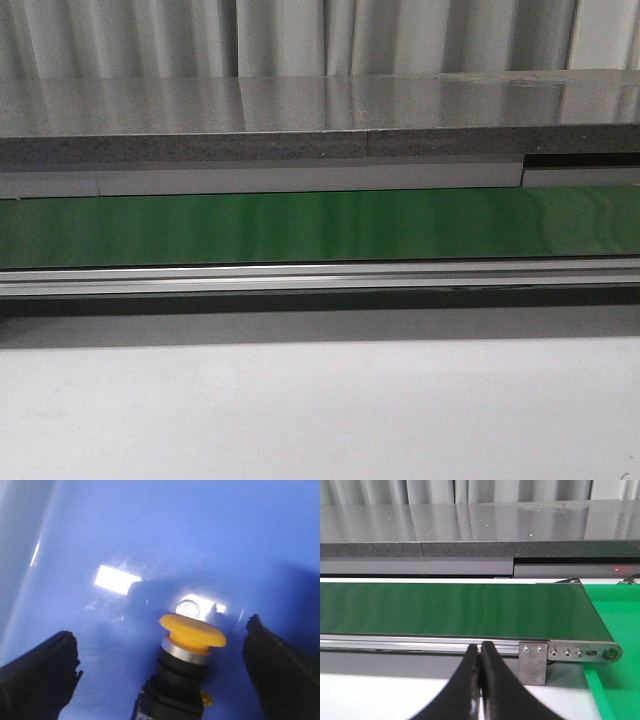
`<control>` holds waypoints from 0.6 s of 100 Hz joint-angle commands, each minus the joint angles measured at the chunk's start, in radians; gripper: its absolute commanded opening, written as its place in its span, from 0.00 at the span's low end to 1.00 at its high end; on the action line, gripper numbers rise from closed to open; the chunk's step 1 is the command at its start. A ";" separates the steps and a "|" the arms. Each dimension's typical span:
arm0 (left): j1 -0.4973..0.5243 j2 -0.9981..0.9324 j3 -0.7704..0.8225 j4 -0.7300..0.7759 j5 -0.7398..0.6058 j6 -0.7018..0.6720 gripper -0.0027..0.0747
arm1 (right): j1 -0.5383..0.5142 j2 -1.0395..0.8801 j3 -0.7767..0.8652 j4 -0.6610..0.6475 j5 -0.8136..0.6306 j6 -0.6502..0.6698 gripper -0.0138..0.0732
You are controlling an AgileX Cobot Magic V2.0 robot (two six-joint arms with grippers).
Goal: Move button from left to right
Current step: 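Close the left gripper on the button body and lift it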
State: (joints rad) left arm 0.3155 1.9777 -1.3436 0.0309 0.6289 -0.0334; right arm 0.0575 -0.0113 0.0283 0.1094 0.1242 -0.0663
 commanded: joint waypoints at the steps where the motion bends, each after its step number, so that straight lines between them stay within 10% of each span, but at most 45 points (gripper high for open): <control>1: 0.000 -0.034 -0.028 -0.006 -0.025 -0.012 0.86 | 0.001 -0.020 -0.016 -0.008 -0.085 -0.005 0.08; 43: 0.000 0.017 -0.022 -0.013 -0.002 -0.012 0.85 | 0.001 -0.020 -0.016 -0.008 -0.085 -0.005 0.08; 60: 0.000 0.017 -0.022 -0.013 0.006 -0.012 0.62 | 0.001 -0.020 -0.016 -0.008 -0.085 -0.005 0.08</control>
State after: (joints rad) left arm 0.3192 2.0325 -1.3520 0.0211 0.6245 -0.0457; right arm 0.0575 -0.0113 0.0283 0.1094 0.1242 -0.0663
